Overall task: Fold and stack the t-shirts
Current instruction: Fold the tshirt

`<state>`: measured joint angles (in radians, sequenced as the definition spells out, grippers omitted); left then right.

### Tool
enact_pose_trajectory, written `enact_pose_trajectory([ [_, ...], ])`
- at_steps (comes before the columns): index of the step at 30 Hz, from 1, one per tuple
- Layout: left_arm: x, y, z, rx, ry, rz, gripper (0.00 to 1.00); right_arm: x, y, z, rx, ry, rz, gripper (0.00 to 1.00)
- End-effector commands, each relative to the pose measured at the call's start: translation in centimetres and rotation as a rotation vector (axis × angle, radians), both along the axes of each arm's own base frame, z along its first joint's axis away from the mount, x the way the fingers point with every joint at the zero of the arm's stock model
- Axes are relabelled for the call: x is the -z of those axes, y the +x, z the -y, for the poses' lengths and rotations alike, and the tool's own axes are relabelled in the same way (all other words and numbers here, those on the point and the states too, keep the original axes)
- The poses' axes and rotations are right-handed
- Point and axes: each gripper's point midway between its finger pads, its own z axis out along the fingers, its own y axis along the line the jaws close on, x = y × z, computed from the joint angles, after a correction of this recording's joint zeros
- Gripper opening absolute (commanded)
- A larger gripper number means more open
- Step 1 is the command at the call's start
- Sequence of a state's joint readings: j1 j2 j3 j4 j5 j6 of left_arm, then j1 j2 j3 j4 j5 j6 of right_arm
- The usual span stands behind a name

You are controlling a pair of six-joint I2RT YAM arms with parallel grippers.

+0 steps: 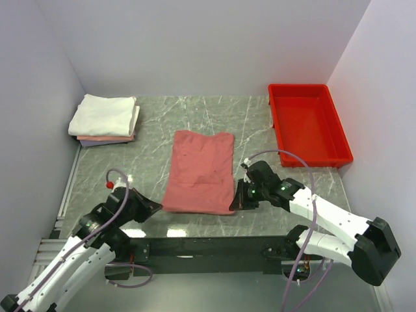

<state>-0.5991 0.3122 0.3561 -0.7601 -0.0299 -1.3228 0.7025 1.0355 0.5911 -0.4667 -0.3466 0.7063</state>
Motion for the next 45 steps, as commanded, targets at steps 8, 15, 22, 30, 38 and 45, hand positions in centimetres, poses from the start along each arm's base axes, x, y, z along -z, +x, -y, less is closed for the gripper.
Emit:
enact_pose_trajectory([
  [8, -8.8, -1.5, -1.7, -0.007, -0.014, 0.092, 0.01, -5.5, -3.6, 0.5, -0.111, 0.054, -0.057, 0.0],
  [15, -10.0, -1.0, -1.5, 0.027, 0.011, 0.131, 0.01, -7.1, -4.3, 0.3, -0.173, 0.075, -0.064, 0.0],
  [22, -12.6, 2.0, -2.9, -0.07, 0.079, 0.28, 0.01, -9.1, 0.1, 0.6, -0.094, 0.041, 0.042, 0.0],
  [30, -15.3, 7.6, -3.1, -0.208, 0.142, 0.423, 0.0, -12.2, 4.8, -0.2, -0.043, 0.154, 0.139, 0.0],
  [38, -16.1, 11.5, -2.5, -0.252, 0.25, 0.43, 0.0, -12.7, 7.7, -0.5, -0.031, 0.201, 0.16, 0.0],
  [45, -15.7, 15.0, -2.7, -0.264, 0.333, 0.426, 0.01, -12.0, 9.9, -0.6, -0.02, 0.224, 0.131, 0.0],
])
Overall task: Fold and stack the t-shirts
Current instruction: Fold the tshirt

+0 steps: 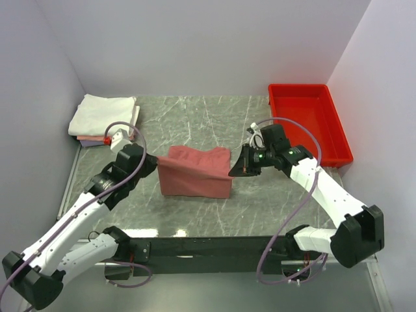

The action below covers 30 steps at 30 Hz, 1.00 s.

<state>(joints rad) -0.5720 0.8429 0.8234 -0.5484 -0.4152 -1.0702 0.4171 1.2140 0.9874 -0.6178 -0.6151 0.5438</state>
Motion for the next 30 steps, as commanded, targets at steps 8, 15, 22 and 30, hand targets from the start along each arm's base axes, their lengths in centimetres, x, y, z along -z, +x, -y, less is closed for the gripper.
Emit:
enact_pose_trajectory([
  [8, -3.2, 6.1, -1.2, -0.035, 0.042, 0.137, 0.01, -0.8, 5.2, 0.0, 0.04, 0.013, 0.063, 0.0],
  [15, -2.7, 9.5, -1.2, -0.035, 0.065, 0.12, 0.01, 0.1, 8.5, 1.2, 0.105, -0.008, 0.055, 0.0],
  [22, -2.2, 13.0, -0.9, -0.02, 0.066, 0.117, 0.01, 1.7, 12.6, 2.0, 0.159, -0.037, 0.032, 0.0],
  [30, 0.9, 16.6, -1.3, -0.013, 0.078, 0.031, 0.01, 3.7, 17.2, 1.8, 0.17, -0.03, -0.001, 0.0],
])
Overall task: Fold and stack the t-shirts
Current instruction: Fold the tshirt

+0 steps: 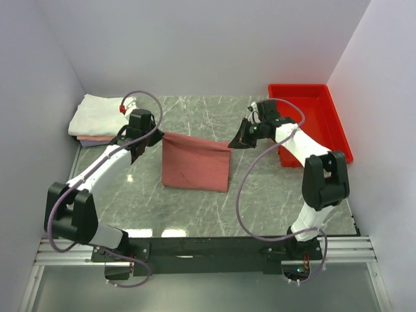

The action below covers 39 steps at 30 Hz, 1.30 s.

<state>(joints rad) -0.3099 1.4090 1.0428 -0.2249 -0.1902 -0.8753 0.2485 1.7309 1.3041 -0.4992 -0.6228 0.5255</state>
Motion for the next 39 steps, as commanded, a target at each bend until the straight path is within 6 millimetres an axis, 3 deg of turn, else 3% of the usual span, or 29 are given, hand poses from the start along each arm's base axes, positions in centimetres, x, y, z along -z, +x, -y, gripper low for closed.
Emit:
enact_pose_trajectory([
  [1, -2.2, 3.1, -1.4, -0.037, 0.01, 0.08, 0.01, -0.4, 3.2, 0.8, 0.025, -0.013, 0.058, 0.0],
  [2, -1.0, 3.5, -1.1, -0.02, 0.009, 0.049, 0.01, -0.6, 4.0, 0.9, 0.038, -0.017, 0.058, 0.0],
  [3, -0.8, 3.8, -1.2, -0.017, 0.008, 0.044, 0.01, 0.4, 4.2, 0.9, 0.039, -0.026, 0.03, 0.0],
  [8, 1.7, 5.8, -0.9, -0.001, 0.022, -0.001, 0.01, 1.2, 6.2, 1.1, 0.046, -0.032, 0.02, 0.0],
  [9, 1.7, 6.2, -0.9, 0.0, 0.024, -0.001, 0.01, 2.0, 6.5, 1.2, 0.048, -0.043, 0.002, 0.0],
  [11, 3.3, 6.6, -1.1, -0.006, 0.034, -0.048, 0.03, 1.8, 7.6, 1.3, 0.045, -0.042, 0.028, 0.05],
  [12, 3.1, 7.1, -1.1, -0.009, 0.035, -0.045, 0.06, 2.7, 7.9, 1.3, 0.036, -0.049, 0.01, 0.18],
  [13, 3.5, 7.1, -1.1, -0.006, 0.035, -0.059, 0.16, 2.9, 8.1, 1.2, 0.025, -0.054, 0.007, 0.29],
  [14, 3.9, 7.3, -0.9, -0.001, 0.035, -0.07, 0.44, 1.9, 9.3, 1.3, 0.021, -0.066, 0.043, 0.39],
  [15, 3.4, 7.6, -0.9, -0.001, 0.03, -0.063, 0.59, 2.7, 9.3, 1.7, 0.024, -0.094, 0.005, 0.54],
  [16, 3.3, 7.5, -0.6, 0.011, 0.024, -0.066, 0.73, 2.3, 9.7, 1.9, 0.029, -0.112, 0.019, 0.6],
  [17, 2.7, 7.5, -0.5, 0.016, 0.017, -0.053, 0.99, 1.5, 10.2, 2.0, 0.027, -0.121, 0.048, 0.66],
  [18, 2.4, 7.4, -0.4, 0.021, 0.009, -0.045, 0.99, 0.3, 10.1, 2.1, 0.029, -0.125, 0.072, 0.72],
  [20, 0.8, 7.0, 0.2, 0.051, -0.024, -0.007, 0.99, -0.5, 9.6, 2.3, 0.029, -0.135, 0.096, 0.73],
  [21, 1.0, 6.5, 0.5, 0.066, -0.034, -0.009, 0.99, -2.2, 9.3, 2.1, 0.027, -0.123, 0.144, 0.73],
  [22, 0.9, 6.1, 0.9, 0.082, -0.049, -0.004, 0.99, -2.6, 8.8, 2.0, 0.024, -0.113, 0.156, 0.74],
  [23, -0.1, 5.7, 1.5, 0.105, -0.069, 0.024, 1.0, -1.7, 7.5, 1.8, 0.009, -0.108, 0.132, 0.74],
  [24, 0.6, 5.1, 1.6, 0.108, -0.071, 0.007, 1.0, -2.9, 7.1, 1.4, 0.003, -0.092, 0.175, 0.74],
  [25, 0.8, 4.6, 2.0, 0.121, -0.084, -0.001, 1.0, -2.9, 6.2, 0.8, -0.012, -0.085, 0.177, 0.75],
  [26, 0.8, 4.1, 2.5, 0.137, -0.088, -0.003, 0.99, -1.7, 4.8, 0.6, -0.02, -0.084, 0.141, 0.75],
  [28, 2.1, 3.0, 2.5, 0.134, -0.083, -0.045, 0.99, -2.4, 3.5, -0.2, -0.036, -0.071, 0.176, 0.75],
  [29, 2.1, 2.5, 2.5, 0.134, -0.079, -0.049, 0.99, -1.2, 2.2, -0.3, -0.037, -0.076, 0.149, 0.75],
  [31, 3.4, 1.1, 2.3, 0.136, -0.07, -0.088, 1.0, -2.2, 1.2, -0.2, -0.034, -0.078, 0.198, 0.75],
  [32, 3.4, 0.6, 2.1, 0.138, -0.067, -0.086, 0.99, -1.4, 0.0, -0.1, -0.037, -0.091, 0.186, 0.75],
  [33, 4.5, 0.1, 1.3, 0.11, -0.039, -0.106, 1.0, -2.3, -0.3, 0.3, -0.018, -0.103, 0.22, 0.78],
  [35, 5.3, -0.7, 0.8, 0.1, -0.021, -0.132, 0.99, -1.6, -1.5, 1.3, 0.008, -0.131, 0.208, 0.83],
  [39, 7.9, -2.1, -0.2, 0.07, 0.012, -0.199, 1.0, -2.7, -3.3, 3.3, 0.075, -0.186, 0.262, 0.85],
])
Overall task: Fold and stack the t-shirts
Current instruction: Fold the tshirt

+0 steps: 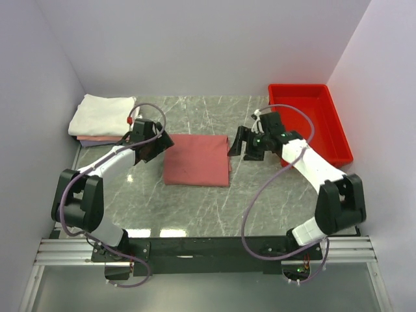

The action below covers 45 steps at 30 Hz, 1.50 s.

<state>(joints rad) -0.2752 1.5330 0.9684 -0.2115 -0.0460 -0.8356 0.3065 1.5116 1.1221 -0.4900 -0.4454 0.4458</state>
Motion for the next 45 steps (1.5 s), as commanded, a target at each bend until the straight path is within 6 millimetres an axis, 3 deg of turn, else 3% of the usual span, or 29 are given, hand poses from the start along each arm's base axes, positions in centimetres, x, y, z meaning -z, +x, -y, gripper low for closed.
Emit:
enact_pose_trajectory([
  [1, 0.4, -0.7, -0.7, -0.023, 0.02, -0.007, 0.99, -2.8, 0.5, 2.2, 0.097, -0.051, 0.146, 0.86],
  [11, 3.8, -0.2, -0.5, -0.006, 0.06, -0.097, 0.99, -6.3, -2.3, 5.5, 0.209, -0.107, 0.266, 0.88],
  [18, 6.0, -0.2, 0.2, 0.032, 0.059, -0.15, 0.95, -6.2, -3.0, 6.7, 0.242, -0.142, 0.272, 0.89],
  [34, 9.4, -0.8, 3.5, 0.11, 0.131, -0.259, 0.46, -4.8, -2.2, 7.2, 0.244, -0.18, 0.257, 0.9],
  [41, 10.0, 0.4, 5.1, 0.127, 0.194, -0.269, 0.26, -4.3, -2.1, 7.3, 0.232, -0.189, 0.261, 0.9],
  [44, 10.7, 0.7, 4.9, 0.119, 0.265, -0.296, 0.15, -4.0, -2.0, 7.5, 0.237, -0.197, 0.259, 0.9],
  [45, 11.1, 0.8, 5.0, 0.122, 0.279, -0.304, 0.06, -3.8, -2.1, 7.4, 0.233, -0.196, 0.255, 0.9],
])
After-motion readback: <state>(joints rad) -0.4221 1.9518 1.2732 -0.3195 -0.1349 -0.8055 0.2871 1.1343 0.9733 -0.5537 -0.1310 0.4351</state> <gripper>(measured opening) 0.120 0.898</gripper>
